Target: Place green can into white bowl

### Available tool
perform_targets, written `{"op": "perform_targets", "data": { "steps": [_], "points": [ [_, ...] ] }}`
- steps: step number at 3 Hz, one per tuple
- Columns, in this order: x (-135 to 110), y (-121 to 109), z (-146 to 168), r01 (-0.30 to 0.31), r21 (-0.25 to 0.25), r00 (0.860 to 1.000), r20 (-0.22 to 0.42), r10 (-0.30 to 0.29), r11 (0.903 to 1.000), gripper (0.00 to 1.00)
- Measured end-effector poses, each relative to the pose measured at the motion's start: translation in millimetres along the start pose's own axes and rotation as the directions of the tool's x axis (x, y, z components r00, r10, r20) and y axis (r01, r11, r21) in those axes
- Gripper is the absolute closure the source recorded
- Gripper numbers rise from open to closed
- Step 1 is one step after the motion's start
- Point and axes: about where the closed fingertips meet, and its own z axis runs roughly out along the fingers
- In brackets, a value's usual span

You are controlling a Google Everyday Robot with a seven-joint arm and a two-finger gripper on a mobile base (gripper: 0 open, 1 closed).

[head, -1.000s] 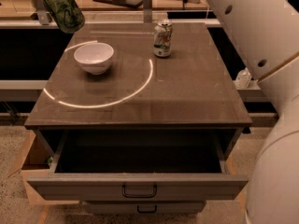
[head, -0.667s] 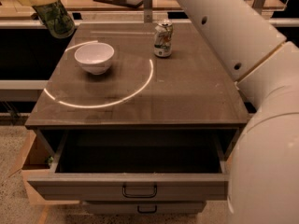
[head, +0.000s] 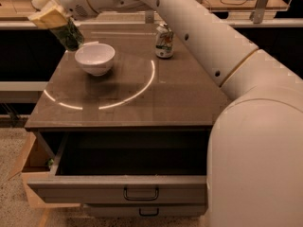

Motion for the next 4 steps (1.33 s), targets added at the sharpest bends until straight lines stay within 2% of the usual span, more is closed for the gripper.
{"op": "perform_targets", "data": {
  "steps": [2, 3, 4],
  "points": [
    [70.6, -27.1, -17.1, -0.048, 0.053, 0.994, -0.091, 0.053, 0.9974, 1.0],
    [79.0, -28.0, -26.2, -0.092, 0.043, 0.992, -0.084, 0.096, 0.9948, 0.82],
    [79.0, -26.6, -23.8, -0.095, 0.038, 0.992, -0.082, 0.098, 0.9948, 0.6]
  ]
}}
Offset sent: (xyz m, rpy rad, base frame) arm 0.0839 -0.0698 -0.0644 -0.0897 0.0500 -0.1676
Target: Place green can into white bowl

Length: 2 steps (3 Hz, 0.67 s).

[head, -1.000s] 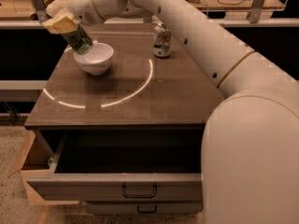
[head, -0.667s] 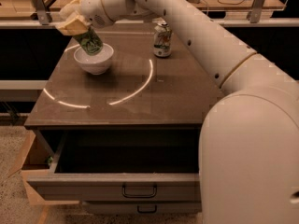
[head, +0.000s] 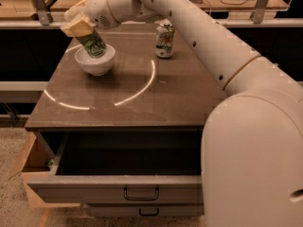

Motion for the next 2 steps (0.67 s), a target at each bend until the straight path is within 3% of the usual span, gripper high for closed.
{"op": "perform_targets", "data": {
  "steps": [2],
  "points": [
    [-0.4, 3.0, 5.6, -0.001, -0.01, 1.0, 0.002, 0.001, 1.0, 0.13]
  ]
}}
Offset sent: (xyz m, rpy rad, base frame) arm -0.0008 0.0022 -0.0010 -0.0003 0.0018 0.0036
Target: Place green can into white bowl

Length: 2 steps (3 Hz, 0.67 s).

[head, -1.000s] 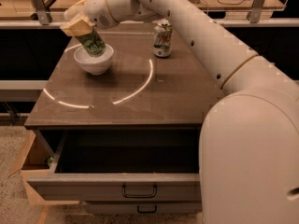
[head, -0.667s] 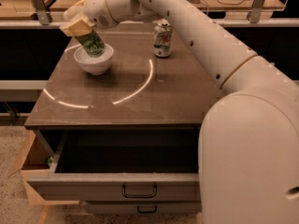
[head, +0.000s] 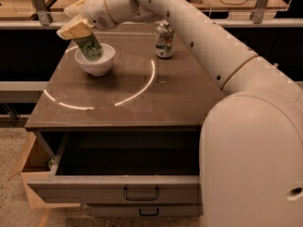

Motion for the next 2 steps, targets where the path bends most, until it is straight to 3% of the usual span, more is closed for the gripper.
{"op": "perform_targets", "data": {
  "steps": [1, 2],
  "points": [
    [-1.2, 0.7, 3.1, 0.003, -0.003, 1.0, 0.006, -0.003, 1.0, 0.0],
    [-11.3, -6.2, 8.3, 0.032, 0.012, 0.998, 0.056, -0.033, 0.9994, 0.0]
  ]
}}
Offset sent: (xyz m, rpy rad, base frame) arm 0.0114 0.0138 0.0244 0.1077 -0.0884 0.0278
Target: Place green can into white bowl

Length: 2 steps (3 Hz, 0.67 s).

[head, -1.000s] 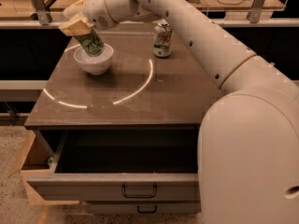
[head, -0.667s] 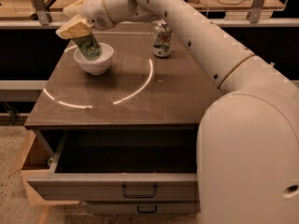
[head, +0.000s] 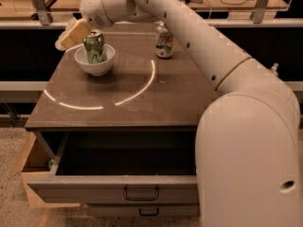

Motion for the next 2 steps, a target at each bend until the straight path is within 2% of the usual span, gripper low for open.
{"op": "perform_targets", "data": {
  "steps": [1, 2],
  "points": [
    [-36.2, -27.3, -16.2, 0.079, 0.091, 0.991, 0.098, -0.088, 0.9927, 0.0],
    [-42.4, -28.7, -15.1, 0.117, 0.099, 0.986, 0.106, -0.128, 0.9882, 0.0]
  ]
}}
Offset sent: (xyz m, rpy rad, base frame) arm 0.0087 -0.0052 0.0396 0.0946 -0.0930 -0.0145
